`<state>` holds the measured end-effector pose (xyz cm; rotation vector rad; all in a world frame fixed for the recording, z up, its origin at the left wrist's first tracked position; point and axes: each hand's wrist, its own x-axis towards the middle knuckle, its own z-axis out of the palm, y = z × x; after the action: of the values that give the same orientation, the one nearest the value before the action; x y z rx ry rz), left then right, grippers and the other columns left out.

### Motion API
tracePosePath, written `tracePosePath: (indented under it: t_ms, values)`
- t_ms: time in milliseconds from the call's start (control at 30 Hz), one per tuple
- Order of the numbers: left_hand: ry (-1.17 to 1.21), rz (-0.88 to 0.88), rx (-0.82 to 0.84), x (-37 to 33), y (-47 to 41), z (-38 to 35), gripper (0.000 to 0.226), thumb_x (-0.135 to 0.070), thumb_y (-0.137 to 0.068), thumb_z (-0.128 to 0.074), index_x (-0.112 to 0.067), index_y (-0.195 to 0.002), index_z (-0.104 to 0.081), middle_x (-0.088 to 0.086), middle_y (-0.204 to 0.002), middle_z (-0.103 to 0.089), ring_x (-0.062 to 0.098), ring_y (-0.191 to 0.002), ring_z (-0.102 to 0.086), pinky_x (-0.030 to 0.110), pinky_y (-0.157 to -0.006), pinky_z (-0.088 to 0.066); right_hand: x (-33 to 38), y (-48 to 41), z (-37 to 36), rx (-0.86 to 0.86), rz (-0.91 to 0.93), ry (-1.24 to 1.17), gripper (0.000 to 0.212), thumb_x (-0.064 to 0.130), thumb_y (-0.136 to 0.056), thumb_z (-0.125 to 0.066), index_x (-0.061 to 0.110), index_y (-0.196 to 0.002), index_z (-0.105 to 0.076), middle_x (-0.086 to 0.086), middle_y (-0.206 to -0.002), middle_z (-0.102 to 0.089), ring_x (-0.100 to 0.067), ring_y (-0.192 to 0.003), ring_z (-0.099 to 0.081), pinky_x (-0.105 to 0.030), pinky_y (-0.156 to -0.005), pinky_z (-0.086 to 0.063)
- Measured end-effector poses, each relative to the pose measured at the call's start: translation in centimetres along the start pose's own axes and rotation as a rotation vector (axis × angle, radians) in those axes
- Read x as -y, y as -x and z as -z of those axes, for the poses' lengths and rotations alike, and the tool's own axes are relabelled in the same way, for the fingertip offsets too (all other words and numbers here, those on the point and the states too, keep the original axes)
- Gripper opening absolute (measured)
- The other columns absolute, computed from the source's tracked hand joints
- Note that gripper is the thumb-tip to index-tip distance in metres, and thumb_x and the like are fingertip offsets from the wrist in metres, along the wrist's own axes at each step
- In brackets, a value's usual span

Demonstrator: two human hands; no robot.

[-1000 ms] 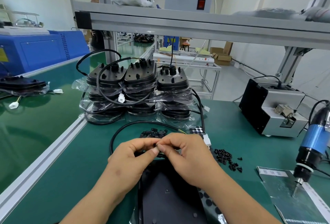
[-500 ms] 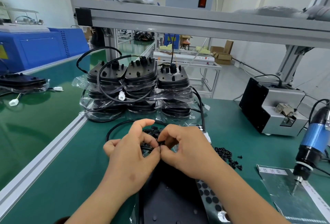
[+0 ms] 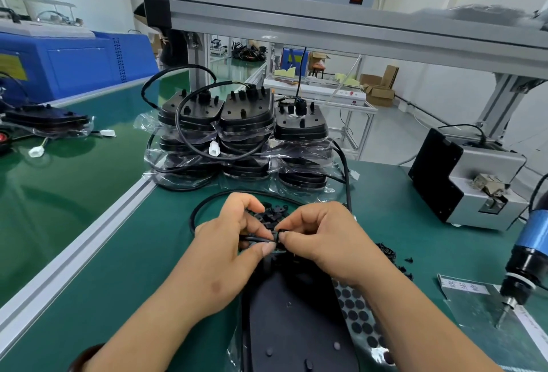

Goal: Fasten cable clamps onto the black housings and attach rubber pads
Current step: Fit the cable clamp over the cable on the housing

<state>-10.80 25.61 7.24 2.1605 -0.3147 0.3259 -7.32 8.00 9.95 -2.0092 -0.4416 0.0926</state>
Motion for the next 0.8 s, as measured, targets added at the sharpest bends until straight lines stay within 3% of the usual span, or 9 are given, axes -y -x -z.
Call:
tracePosePath:
  t_ms: [133, 233, 433, 567, 667, 733, 800]
  values:
    - [-0.020, -0.021, 0.001, -0.4, 0.0, 0.1, 0.047, -0.022, -0.085, -0.068, -0.047, -0.102, -0.032, -0.029, -0.090, -0.064, 0.001, -0.088, -0.055, 0.036, -0.094, -0.041, -0.3, -0.3, 0.1, 0.048, -0.052, -0.112, 0.011, 0.006, -0.079, -0.072, 0.014, -0.075, -0.077, -0.003, -0.068, -0.073, -0.009, -0.060, -0.060, -0.022, -0.060, -0.049]
    - [-0.034, -0.044, 0.000, -0.7, 0.1, 0.1, 0.046, -0.021, -0.085, -0.067, -0.047, -0.101, -0.031, -0.028, -0.087, -0.066, 0.005, -0.089, -0.057, 0.042, -0.096, -0.040, -0.5, -0.8, 0.0, 0.088, -0.102, -0.209, 0.007, 0.009, -0.074, -0.072, 0.012, -0.075, -0.078, -0.010, -0.071, -0.073, -0.015, -0.065, -0.067, -0.023, -0.066, -0.053]
    - [-0.057, -0.065, -0.006, -0.8, 0.0, 0.3, 0.050, -0.021, -0.085, -0.067, -0.050, -0.100, -0.030, -0.033, -0.092, -0.063, 0.001, -0.087, -0.054, 0.044, -0.097, -0.038, -0.8, -1.7, -0.2, 0.080, -0.196, -0.440, 0.011, 0.001, -0.068, -0.067, 0.007, -0.062, -0.073, -0.003, -0.057, -0.066, -0.010, -0.051, -0.061, -0.018, -0.053, -0.048]
    - [-0.052, -0.045, -0.013, -0.7, -0.1, 0.4, 0.051, -0.021, -0.085, -0.068, -0.051, -0.100, -0.030, -0.033, -0.091, -0.064, 0.009, -0.091, -0.055, 0.046, -0.098, -0.037, -1.1, -1.8, -0.1, 0.086, -0.184, -0.421, 0.007, -0.002, -0.068, -0.067, 0.001, -0.065, -0.072, -0.003, -0.062, -0.069, -0.007, -0.054, -0.062, -0.017, -0.054, -0.049]
    - [-0.042, -0.038, -0.022, -0.7, 0.0, 0.4, 0.049, -0.022, -0.084, -0.068, -0.049, -0.102, -0.031, -0.032, -0.091, -0.064, 0.011, -0.094, -0.055, 0.046, -0.097, -0.038, -1.1, -1.7, -0.2, 0.050, -0.172, -0.393, 0.011, 0.010, -0.061, -0.070, 0.002, -0.068, -0.073, -0.002, -0.062, -0.068, -0.008, -0.056, -0.061, -0.020, -0.058, -0.048]
    - [-0.043, -0.039, -0.028, -0.8, 0.0, 0.4, 0.048, -0.024, -0.084, -0.069, -0.048, -0.102, -0.031, -0.033, -0.091, -0.064, 0.009, -0.094, -0.056, 0.045, -0.097, -0.038, -1.2, -1.7, -0.3, 0.036, -0.151, -0.364, 0.003, 0.007, -0.066, -0.074, 0.010, -0.065, -0.076, -0.005, -0.060, -0.066, -0.010, -0.056, -0.059, -0.021, -0.060, -0.048]
    - [-0.043, -0.036, -0.032, -0.8, 0.0, 0.3, 0.048, -0.025, -0.084, -0.068, -0.048, -0.102, -0.031, -0.033, -0.091, -0.064, 0.008, -0.093, -0.056, 0.045, -0.098, -0.038, -1.4, -1.6, -0.3, 0.027, -0.127, -0.328, 0.014, 0.000, -0.075, -0.073, 0.011, -0.067, -0.076, -0.004, -0.060, -0.066, -0.010, -0.058, -0.059, -0.021, -0.062, -0.048]
